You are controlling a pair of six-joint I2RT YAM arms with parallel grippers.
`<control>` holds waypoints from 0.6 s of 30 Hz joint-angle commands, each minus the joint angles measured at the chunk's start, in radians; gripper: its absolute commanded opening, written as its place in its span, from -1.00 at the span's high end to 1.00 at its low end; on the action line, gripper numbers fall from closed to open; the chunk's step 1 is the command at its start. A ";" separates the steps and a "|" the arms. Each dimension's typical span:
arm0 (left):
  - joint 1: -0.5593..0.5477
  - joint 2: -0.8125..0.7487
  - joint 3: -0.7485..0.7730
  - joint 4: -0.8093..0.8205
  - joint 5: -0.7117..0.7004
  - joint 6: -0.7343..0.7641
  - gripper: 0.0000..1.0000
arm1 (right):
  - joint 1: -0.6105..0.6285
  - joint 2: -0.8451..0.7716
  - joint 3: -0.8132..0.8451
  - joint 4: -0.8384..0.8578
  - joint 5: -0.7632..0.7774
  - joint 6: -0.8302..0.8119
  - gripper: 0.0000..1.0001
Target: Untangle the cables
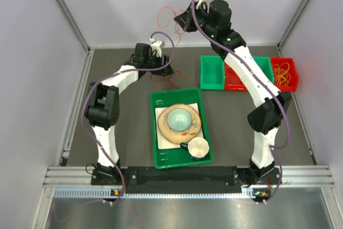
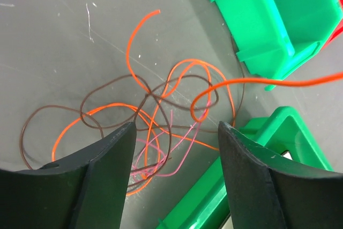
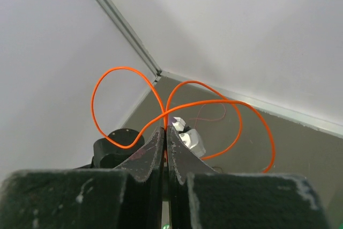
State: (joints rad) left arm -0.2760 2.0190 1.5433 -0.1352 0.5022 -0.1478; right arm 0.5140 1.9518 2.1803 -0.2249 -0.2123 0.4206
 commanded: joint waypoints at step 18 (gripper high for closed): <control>0.001 0.080 0.072 -0.069 -0.039 0.037 1.00 | -0.042 -0.073 -0.031 0.110 -0.025 0.075 1.00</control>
State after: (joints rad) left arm -0.2764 2.0842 1.5581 -0.1883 0.4969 -0.1230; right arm 0.4812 1.9491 2.1529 -0.1726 -0.2283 0.4812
